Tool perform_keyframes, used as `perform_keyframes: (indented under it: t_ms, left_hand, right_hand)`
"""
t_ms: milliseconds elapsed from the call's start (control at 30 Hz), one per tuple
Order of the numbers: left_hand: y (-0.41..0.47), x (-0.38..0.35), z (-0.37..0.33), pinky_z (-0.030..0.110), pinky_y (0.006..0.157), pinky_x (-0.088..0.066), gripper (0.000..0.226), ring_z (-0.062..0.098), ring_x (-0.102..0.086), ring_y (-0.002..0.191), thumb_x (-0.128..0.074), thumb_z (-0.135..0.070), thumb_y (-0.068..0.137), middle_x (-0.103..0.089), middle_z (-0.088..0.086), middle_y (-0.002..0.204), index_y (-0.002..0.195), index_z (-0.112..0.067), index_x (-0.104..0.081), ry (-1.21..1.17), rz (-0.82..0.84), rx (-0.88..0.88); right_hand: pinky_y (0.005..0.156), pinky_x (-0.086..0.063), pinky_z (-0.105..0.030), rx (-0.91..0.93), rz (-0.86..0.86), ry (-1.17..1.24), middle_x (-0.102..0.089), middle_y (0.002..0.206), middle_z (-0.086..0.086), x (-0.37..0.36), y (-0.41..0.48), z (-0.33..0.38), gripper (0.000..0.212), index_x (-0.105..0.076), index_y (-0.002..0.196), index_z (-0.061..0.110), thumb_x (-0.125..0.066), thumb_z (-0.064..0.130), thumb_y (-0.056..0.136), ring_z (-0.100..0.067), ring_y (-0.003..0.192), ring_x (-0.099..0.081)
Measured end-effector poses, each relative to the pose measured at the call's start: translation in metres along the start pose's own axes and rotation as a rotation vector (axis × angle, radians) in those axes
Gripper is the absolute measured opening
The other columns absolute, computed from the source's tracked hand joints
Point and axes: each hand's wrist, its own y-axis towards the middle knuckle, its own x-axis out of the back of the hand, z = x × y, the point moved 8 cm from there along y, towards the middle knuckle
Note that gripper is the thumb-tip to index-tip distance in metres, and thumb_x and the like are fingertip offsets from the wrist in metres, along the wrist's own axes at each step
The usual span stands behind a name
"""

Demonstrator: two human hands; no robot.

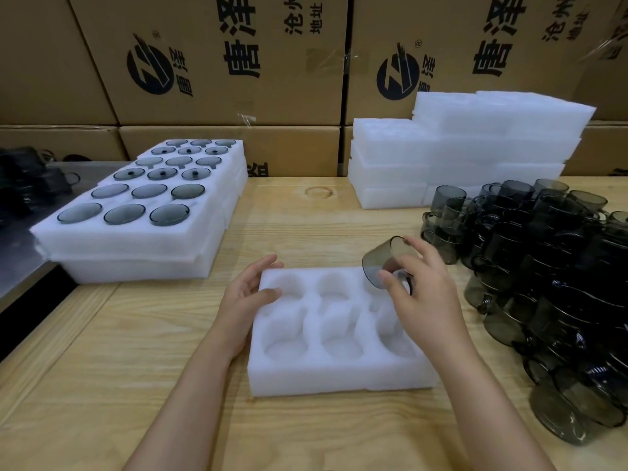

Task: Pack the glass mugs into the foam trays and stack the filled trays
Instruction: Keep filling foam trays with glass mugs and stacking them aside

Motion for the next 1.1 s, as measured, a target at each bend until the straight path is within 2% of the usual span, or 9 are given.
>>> perform_keyframes:
  t_ms: [67, 167, 267, 400, 500, 633, 767, 933, 1100]
  left_hand:
    - [0.000, 0.000, 0.000, 0.035, 0.081, -0.053, 0.055, 0.023, -0.064, 0.104, -0.065, -0.006, 0.063, -0.064, 0.002, 0.121, 0.116, -0.019, -0.065, -0.031, -0.006, 0.005]
    - [-0.004, 0.001, -0.013, 0.032, 0.091, -0.047, 0.052, 0.017, -0.057, 0.115, -0.062, -0.010, 0.064, -0.062, 0.000, 0.120, 0.115, -0.019, -0.064, 0.028, -0.047, -0.052]
    - [-0.012, -0.015, -0.048, 0.018, 0.093, -0.041, 0.047, 0.004, -0.051, 0.122, -0.061, -0.019, 0.071, -0.060, -0.010, 0.127, 0.117, -0.031, -0.060, 0.332, -0.045, -0.253]
    - [-0.021, -0.091, -0.056, 0.005, 0.087, -0.041, 0.052, -0.010, -0.049, 0.118, -0.063, -0.032, 0.080, -0.056, -0.032, 0.123, 0.124, -0.053, -0.048, 0.682, 0.353, -0.245]
    - [-0.020, -0.132, -0.041, 0.015, 0.096, -0.040, 0.062, -0.012, -0.045, 0.120, -0.064, -0.035, 0.085, -0.049, -0.037, 0.125, 0.127, -0.068, -0.032, 0.842, 0.512, -0.172]
    - [-0.010, -0.141, -0.036, 0.022, 0.105, -0.035, 0.058, -0.009, -0.042, 0.127, -0.058, -0.029, 0.093, -0.056, -0.017, 0.133, 0.134, -0.061, -0.033, 0.817, 0.468, -0.161]
    - [-0.008, -0.138, -0.036, 0.028, 0.106, -0.035, 0.046, 0.005, -0.050, 0.123, -0.046, -0.036, 0.099, -0.062, -0.015, 0.125, 0.140, -0.053, -0.032, 0.977, 0.388, -0.274]
    - [-0.008, -0.142, -0.036, 0.041, 0.099, -0.037, 0.043, 0.017, -0.053, 0.103, -0.037, -0.029, 0.103, -0.064, -0.007, 0.105, 0.145, -0.038, -0.034, 1.178, 0.326, -0.403]
    - [-0.006, -0.139, -0.034, 0.042, 0.102, -0.036, 0.038, 0.014, -0.054, 0.107, -0.039, -0.029, 0.102, -0.066, -0.008, 0.112, 0.139, -0.033, -0.046, 1.086, 0.311, -0.377]
  right_hand:
    - [0.078, -0.040, -0.013, -0.036, 0.021, 0.085, -0.044, 0.128, 0.009, 0.001, 0.001, -0.003, 0.014, -0.064, 0.073, 0.020, -0.068, 0.010, 0.083, 0.017, 0.102, -0.045]
    - [0.079, -0.051, -0.030, -0.118, 0.014, 0.196, -0.048, 0.122, 0.011, 0.003, 0.000, -0.009, 0.015, -0.067, 0.072, 0.023, -0.072, 0.011, 0.079, 0.025, 0.099, -0.043]
    - [0.065, -0.049, -0.012, -0.118, -0.031, 0.264, -0.051, 0.117, 0.005, 0.005, -0.001, -0.006, 0.016, -0.067, 0.070, 0.023, -0.076, 0.011, 0.074, 0.021, 0.089, -0.049]
    - [0.058, -0.044, -0.007, -0.139, -0.080, 0.278, -0.050, 0.109, 0.011, 0.007, -0.001, -0.009, 0.016, -0.065, 0.075, 0.025, -0.079, 0.018, 0.071, 0.001, 0.083, -0.055]
    - [0.064, -0.044, -0.008, -0.147, -0.093, 0.242, -0.048, 0.105, 0.018, 0.009, -0.001, -0.012, 0.023, -0.059, 0.081, 0.036, -0.078, 0.026, 0.073, -0.002, 0.086, -0.055]
    - [0.070, -0.047, -0.012, -0.166, -0.098, 0.271, -0.049, 0.112, 0.016, 0.008, -0.002, -0.016, 0.021, -0.061, 0.103, 0.031, -0.067, 0.032, 0.083, -0.010, 0.091, -0.058]
    - [0.073, -0.048, -0.022, -0.196, -0.100, 0.282, -0.054, 0.109, 0.020, 0.008, -0.004, -0.021, 0.026, -0.049, 0.104, 0.037, -0.066, 0.031, 0.084, -0.009, 0.084, -0.060]
    - [0.064, -0.038, -0.003, -0.134, -0.100, 0.093, -0.051, 0.108, 0.017, 0.008, -0.003, -0.018, 0.036, -0.060, 0.115, 0.023, -0.068, 0.034, 0.082, 0.011, 0.078, -0.051]
    - [0.079, -0.040, -0.019, -0.137, -0.082, -0.021, -0.057, 0.111, 0.008, 0.006, -0.003, -0.016, 0.050, -0.055, 0.121, 0.021, -0.071, 0.040, 0.078, -0.010, 0.093, -0.054]
